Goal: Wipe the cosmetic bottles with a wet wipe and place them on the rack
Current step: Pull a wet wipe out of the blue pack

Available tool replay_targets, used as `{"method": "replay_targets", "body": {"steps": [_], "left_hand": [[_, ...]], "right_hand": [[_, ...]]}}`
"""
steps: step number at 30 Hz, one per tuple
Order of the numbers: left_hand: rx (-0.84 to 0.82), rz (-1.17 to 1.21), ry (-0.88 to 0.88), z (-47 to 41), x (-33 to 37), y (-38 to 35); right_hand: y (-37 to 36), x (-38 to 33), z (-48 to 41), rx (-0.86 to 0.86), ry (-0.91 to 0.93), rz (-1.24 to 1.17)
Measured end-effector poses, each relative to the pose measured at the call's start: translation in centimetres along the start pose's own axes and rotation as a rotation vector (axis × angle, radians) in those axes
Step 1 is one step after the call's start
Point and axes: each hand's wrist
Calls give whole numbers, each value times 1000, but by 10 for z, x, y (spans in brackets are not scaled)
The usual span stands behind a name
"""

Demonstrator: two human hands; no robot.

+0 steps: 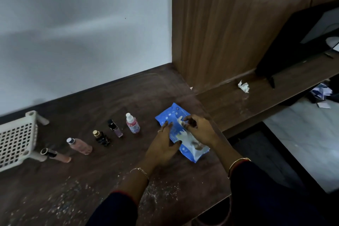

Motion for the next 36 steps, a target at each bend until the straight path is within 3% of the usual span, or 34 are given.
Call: {"method": "replay_targets", "body": {"steps": [10,23,28,36], "left_hand": [[16,-23,22,-12,2,-8],[130,-95,33,-18,13,-14],[274,93,-79,-29,39,-3],[369,451,54,-35,63,24]], "right_hand": [[1,2,-6,-2,15,-92],[15,8,-6,31,-113,-368],[22,-3,-2,56,-100,-501],[31,-53,12,-7,-87,-738]]}}
Point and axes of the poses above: each hand's wrist, its own z-axis away from the middle knuckle, its own y-axis out of the back of the hand, x = y × z, and after that the axes turned 9 degrees about -y, right-handed
